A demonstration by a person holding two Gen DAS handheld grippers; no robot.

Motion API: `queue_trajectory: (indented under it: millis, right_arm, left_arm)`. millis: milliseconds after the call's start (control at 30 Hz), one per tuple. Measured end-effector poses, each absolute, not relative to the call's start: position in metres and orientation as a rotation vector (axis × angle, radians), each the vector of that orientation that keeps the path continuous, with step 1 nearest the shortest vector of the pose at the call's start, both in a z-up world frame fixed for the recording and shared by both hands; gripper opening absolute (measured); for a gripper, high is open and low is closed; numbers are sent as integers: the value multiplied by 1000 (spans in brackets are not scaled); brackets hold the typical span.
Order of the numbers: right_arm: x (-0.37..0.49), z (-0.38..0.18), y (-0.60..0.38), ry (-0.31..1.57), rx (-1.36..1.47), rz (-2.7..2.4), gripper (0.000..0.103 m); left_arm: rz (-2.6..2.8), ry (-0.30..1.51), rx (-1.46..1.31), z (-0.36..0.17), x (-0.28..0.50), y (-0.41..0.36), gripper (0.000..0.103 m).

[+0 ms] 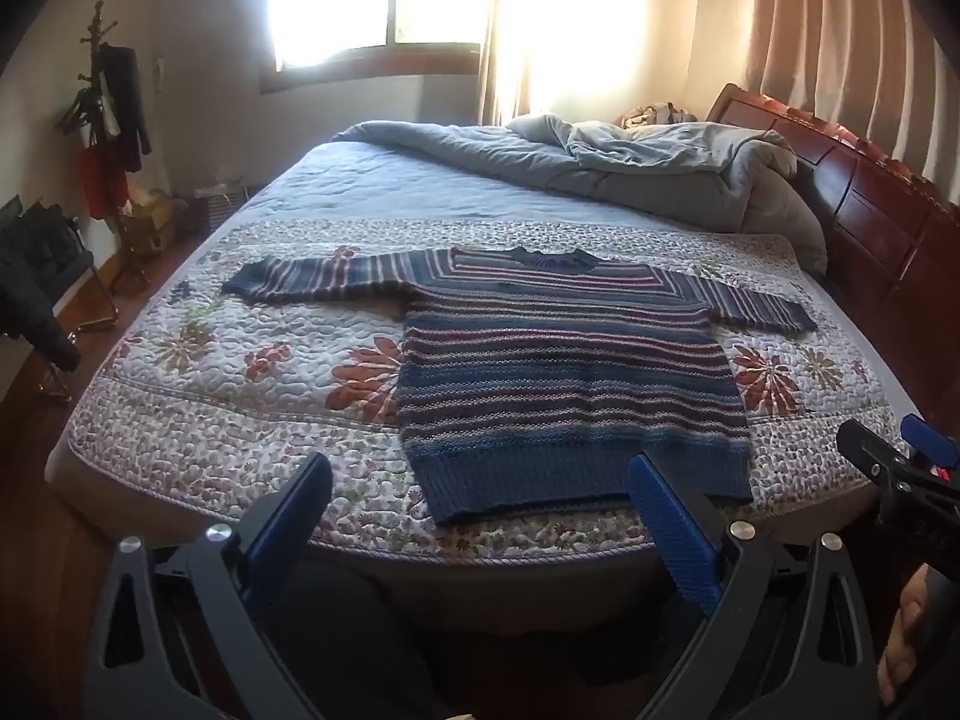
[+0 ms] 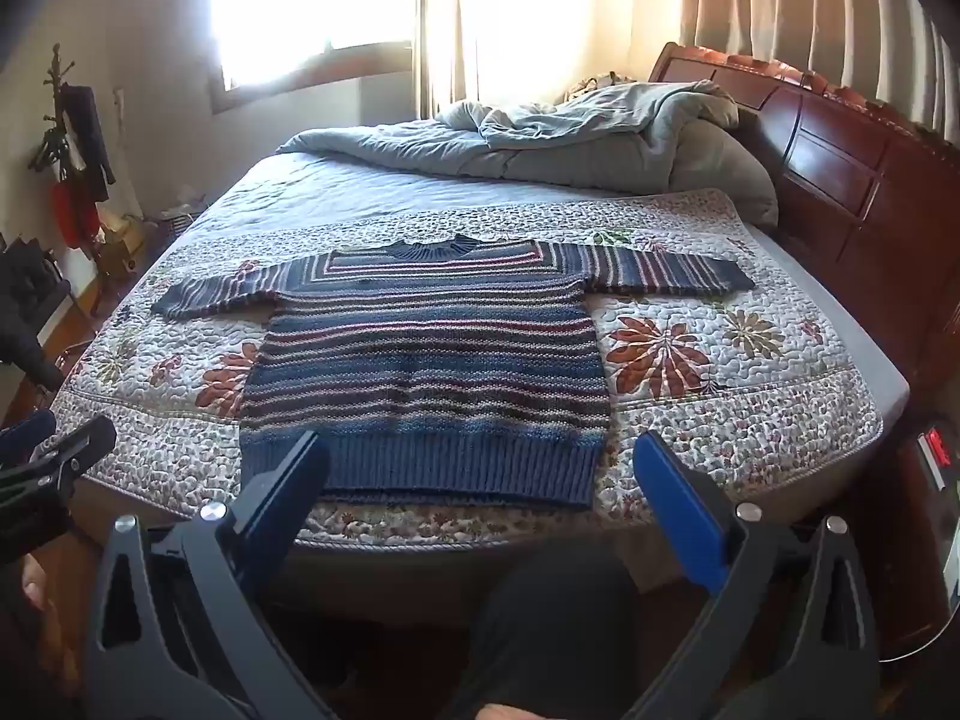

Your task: Fold small clothes

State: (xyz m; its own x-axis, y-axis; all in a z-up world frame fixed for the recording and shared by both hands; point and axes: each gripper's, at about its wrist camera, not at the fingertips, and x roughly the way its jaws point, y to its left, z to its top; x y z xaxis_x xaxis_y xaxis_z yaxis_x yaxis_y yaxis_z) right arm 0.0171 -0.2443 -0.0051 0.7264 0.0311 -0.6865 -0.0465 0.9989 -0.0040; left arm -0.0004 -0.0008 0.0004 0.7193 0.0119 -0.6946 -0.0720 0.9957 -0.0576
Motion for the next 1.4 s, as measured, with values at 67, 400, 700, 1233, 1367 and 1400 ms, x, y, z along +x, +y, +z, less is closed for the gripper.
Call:
queue_trajectory:
  millis: [67, 400, 700, 1233, 1367, 1400]
  right_arm:
    - [17, -4, -244, 755, -22, 42, 100]
    - [18, -2, -240, 762, -18, 45, 100]
    - [16, -7, -244, 762, -11, 47, 100]
    - [16, -7, -242, 763, -18, 47, 100]
    - [16, -7, -242, 762, -18, 45, 100]
    - [16, -7, -242, 761, -19, 45, 100]
  left_arm:
    - [49, 768, -85, 1, 0, -1, 99]
    - [49, 767, -88, 7, 3, 1, 99]
    - [52, 766, -83, 6, -1, 0, 99]
    - [55, 765, -83, 6, -2, 2, 99]
    - [54, 765, -83, 6, -1, 2, 99]
    - [54, 766, -82, 7, -1, 3, 99]
